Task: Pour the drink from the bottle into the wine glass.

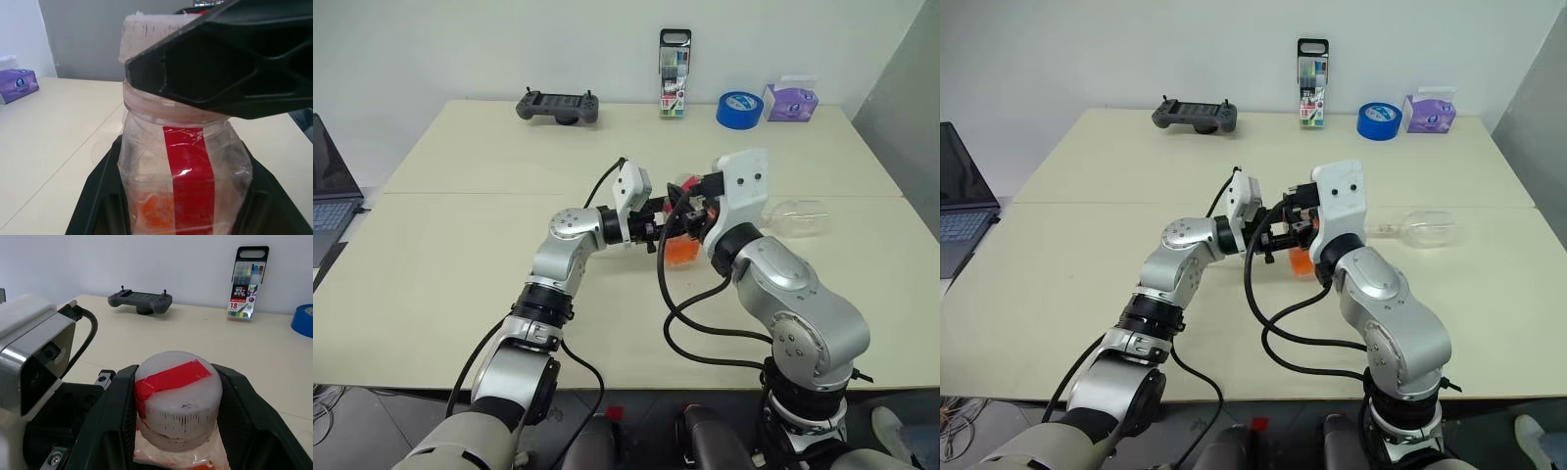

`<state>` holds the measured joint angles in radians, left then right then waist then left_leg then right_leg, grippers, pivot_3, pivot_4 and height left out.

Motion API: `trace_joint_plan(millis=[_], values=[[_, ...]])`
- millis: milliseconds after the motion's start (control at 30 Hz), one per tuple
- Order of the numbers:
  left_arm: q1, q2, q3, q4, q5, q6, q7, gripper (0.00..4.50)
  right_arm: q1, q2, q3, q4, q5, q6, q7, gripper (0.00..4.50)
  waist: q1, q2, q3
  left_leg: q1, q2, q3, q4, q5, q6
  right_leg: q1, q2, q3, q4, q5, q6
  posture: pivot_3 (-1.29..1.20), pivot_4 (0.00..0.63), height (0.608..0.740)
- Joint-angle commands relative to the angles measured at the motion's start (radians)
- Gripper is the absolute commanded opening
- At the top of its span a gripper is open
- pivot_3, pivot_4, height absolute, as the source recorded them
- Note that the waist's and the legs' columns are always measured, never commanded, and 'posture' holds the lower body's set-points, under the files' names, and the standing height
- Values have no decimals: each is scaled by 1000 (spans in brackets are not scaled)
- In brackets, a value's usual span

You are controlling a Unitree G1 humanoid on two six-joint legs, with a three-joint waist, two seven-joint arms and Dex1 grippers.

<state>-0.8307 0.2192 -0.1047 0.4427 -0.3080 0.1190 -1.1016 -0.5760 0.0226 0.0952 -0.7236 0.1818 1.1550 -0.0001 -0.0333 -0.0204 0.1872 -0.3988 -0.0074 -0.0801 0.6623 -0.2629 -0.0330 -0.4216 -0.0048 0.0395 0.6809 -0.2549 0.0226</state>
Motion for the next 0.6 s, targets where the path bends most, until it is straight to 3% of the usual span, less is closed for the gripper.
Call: trace_joint_plan(millis=[33,300,600], values=[[-18,-1,13,-22,-6,-17,3,1831,-46,7,-20,-69,22,-5,10,1850,0,0,0,0,0,0,0,0,0,0,0,0,0,0,0,0,150,740],[-14,1,13,-5,0,-21,0,1824,-126,-32,-113,-128,54,50,36,1850,0,0,0,0,0,0,0,0,0,0,0,0,0,0,0,0,150,740],[-19,-3,17,74,21,-66,-10,1821,-136,71,-237,-185,156,119,33,1850,-1,0,0,0,0,-1,0,0,0,0,0,-1,1,0,0,0,150,740]])
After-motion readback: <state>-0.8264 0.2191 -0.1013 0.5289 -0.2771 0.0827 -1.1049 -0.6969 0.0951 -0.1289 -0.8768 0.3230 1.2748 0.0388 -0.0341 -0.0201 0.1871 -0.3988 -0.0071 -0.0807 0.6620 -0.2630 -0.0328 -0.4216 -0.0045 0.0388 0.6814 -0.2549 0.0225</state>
